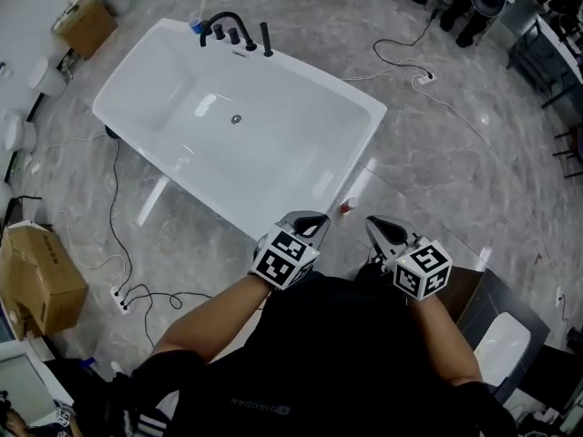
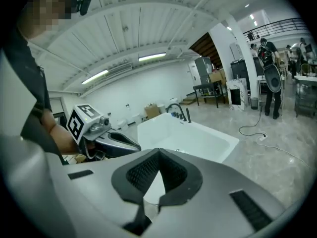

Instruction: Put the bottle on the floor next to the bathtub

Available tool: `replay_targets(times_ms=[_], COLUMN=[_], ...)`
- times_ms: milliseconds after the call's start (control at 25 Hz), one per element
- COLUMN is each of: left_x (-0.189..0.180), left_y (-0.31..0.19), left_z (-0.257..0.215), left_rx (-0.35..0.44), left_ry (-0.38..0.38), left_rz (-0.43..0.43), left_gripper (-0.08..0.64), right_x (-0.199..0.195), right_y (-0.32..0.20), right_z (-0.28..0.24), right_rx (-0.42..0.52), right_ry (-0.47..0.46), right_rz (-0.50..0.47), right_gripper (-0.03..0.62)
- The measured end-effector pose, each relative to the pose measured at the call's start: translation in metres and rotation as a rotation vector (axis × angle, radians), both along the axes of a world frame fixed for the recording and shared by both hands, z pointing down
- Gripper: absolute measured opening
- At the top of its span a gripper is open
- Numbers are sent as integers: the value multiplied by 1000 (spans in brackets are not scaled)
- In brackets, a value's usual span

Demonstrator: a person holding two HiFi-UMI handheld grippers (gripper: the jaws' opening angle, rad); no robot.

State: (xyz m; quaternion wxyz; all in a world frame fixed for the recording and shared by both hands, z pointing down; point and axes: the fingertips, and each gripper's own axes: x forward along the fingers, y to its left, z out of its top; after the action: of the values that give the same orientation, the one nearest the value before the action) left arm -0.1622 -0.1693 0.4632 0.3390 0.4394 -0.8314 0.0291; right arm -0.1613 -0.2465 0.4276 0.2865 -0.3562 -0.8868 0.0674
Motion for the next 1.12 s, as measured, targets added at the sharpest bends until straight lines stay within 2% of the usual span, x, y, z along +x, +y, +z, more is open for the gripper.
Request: replay_targets(times_ms=[200, 360, 480, 560, 680, 800, 960, 1120], left_x=[12, 24, 45, 67, 100, 127, 153, 174], left_y=[-10, -18, -28, -37, -53, -64, -65, -57], left_z=[-35, -61, -70, -71, -67, -67, -70, -75], left_rx=[-3, 48, 79, 74, 67, 100, 68, 58], left_ry=[-118, -161, -144, -132, -105, -70, -93, -98], left_rz=[25, -87, -187, -223, -253, -298, -351, -370], left_gripper=[17, 17, 17, 17, 17, 17, 17, 17], right_x=[21, 41, 62, 80, 108, 129, 148, 164], right_y=[-1, -15, -40, -58, -77, -90, -99, -95], right_z=[-31, -42, -46, -46, -45, -40, -31, -30], right_rx=[43, 8, -66, -103, -101, -93, -124, -103], right_ry=[-96, -92, -63, -48, -60, -72, -48, -35], right_rz=[-33, -63, -50, -43, -66, -85, -100, -136], right_gripper=[35, 35, 35, 35, 35, 35, 35, 35])
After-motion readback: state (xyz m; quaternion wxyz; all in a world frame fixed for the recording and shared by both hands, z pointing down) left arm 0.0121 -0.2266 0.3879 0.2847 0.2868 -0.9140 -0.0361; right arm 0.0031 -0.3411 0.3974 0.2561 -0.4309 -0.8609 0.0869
